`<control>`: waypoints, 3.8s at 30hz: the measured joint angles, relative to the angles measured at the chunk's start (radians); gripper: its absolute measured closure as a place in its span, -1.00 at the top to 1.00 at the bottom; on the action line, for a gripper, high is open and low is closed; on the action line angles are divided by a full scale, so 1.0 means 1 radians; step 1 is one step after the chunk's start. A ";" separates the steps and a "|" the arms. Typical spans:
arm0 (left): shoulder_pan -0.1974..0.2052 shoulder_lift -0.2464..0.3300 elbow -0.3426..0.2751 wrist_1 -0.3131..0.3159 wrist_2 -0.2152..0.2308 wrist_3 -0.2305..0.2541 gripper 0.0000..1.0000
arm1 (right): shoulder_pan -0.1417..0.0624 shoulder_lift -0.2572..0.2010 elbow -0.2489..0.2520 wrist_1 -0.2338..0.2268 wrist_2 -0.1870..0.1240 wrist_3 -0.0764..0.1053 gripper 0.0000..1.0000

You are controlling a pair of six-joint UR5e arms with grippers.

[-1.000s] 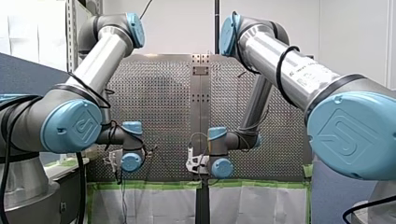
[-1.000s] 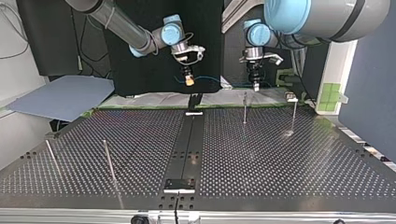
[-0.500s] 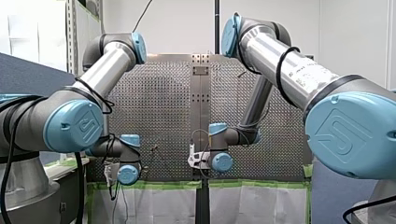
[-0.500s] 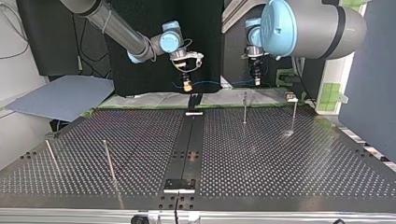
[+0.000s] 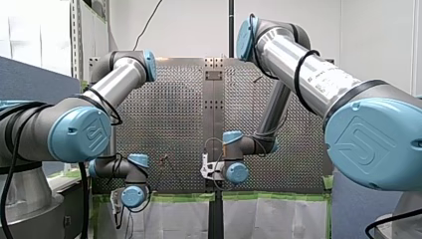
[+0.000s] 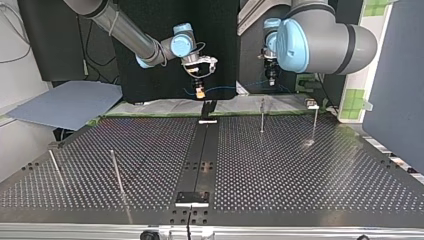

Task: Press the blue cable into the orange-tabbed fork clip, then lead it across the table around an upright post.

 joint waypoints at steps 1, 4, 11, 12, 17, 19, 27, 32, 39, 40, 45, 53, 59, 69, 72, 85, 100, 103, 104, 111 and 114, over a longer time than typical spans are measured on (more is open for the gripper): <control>0.002 0.002 0.000 -0.002 0.003 0.000 -0.96 | 0.000 0.000 0.000 0.000 0.000 0.000 -1.00; 0.008 0.012 -0.001 -0.010 0.017 0.000 -0.96 | -0.001 0.000 -0.001 0.001 -0.001 -0.002 -1.00; 0.015 0.063 -0.025 -0.029 0.043 0.001 -0.96 | -0.006 0.000 -0.002 0.003 -0.001 -0.004 -1.00; 0.015 0.070 -0.026 -0.033 0.043 0.001 -0.96 | -0.007 0.000 -0.003 0.003 -0.001 -0.004 -1.00; 0.019 0.106 -0.033 -0.048 0.050 0.003 -0.96 | -0.009 0.000 -0.006 0.003 -0.001 -0.004 -1.00; 0.020 0.112 -0.035 -0.049 0.060 0.005 -0.96 | -0.010 0.000 -0.007 0.003 -0.001 -0.004 -1.00; 0.019 0.157 -0.065 -0.048 0.073 0.007 -0.96 | -0.016 0.000 -0.015 0.018 -0.002 -0.005 -1.00; 0.020 0.199 -0.082 -0.050 0.075 0.006 -0.96 | -0.017 0.000 -0.022 0.021 -0.002 -0.005 -1.00; 0.018 0.207 -0.083 -0.052 0.075 0.006 -0.96 | -0.020 0.000 -0.028 0.028 -0.002 -0.005 -1.00; 0.019 0.207 -0.082 -0.051 0.075 0.005 -0.96 | -0.022 0.000 -0.029 0.030 -0.002 -0.005 -1.00; 0.020 0.208 -0.056 -0.053 0.077 0.000 -0.96 | -0.028 0.000 -0.029 0.034 -0.002 -0.005 -1.00; 0.021 0.208 -0.013 -0.061 0.087 -0.017 -0.96 | -0.040 0.000 -0.030 0.036 -0.002 -0.005 -1.00; 0.021 0.207 0.013 -0.086 0.092 -0.017 -0.96 | -0.050 0.000 -0.030 0.038 -0.001 -0.005 -1.00; 0.021 0.207 0.058 -0.131 0.094 -0.008 -0.96 | -0.075 0.000 -0.031 0.045 0.002 -0.005 -1.00; 0.020 0.207 0.076 -0.146 0.101 -0.007 -0.96 | -0.085 0.000 -0.032 0.046 0.001 -0.005 -1.00; 0.029 0.207 0.182 -0.264 0.111 -0.007 -0.96 | -0.106 0.000 -0.121 0.135 0.000 -0.017 -1.00; 0.060 0.207 0.202 -0.272 0.141 0.018 -0.26 | -0.110 0.000 -0.188 0.195 -0.003 -0.024 -1.00; 0.069 0.207 0.202 -0.274 0.147 0.031 0.37 | -0.111 0.000 -0.188 0.195 -0.003 -0.026 -1.00; 0.073 0.207 0.202 -0.276 0.149 0.035 0.65 | -0.111 0.000 -0.188 0.196 -0.003 -0.027 -1.00; 0.092 0.207 0.200 -0.326 0.152 0.045 1.00 | -0.111 0.000 -0.188 0.196 -0.004 -0.030 -1.00; 0.094 0.207 0.191 -0.357 0.155 0.064 1.00 | -0.111 0.000 -0.188 0.198 -0.004 -0.031 -1.00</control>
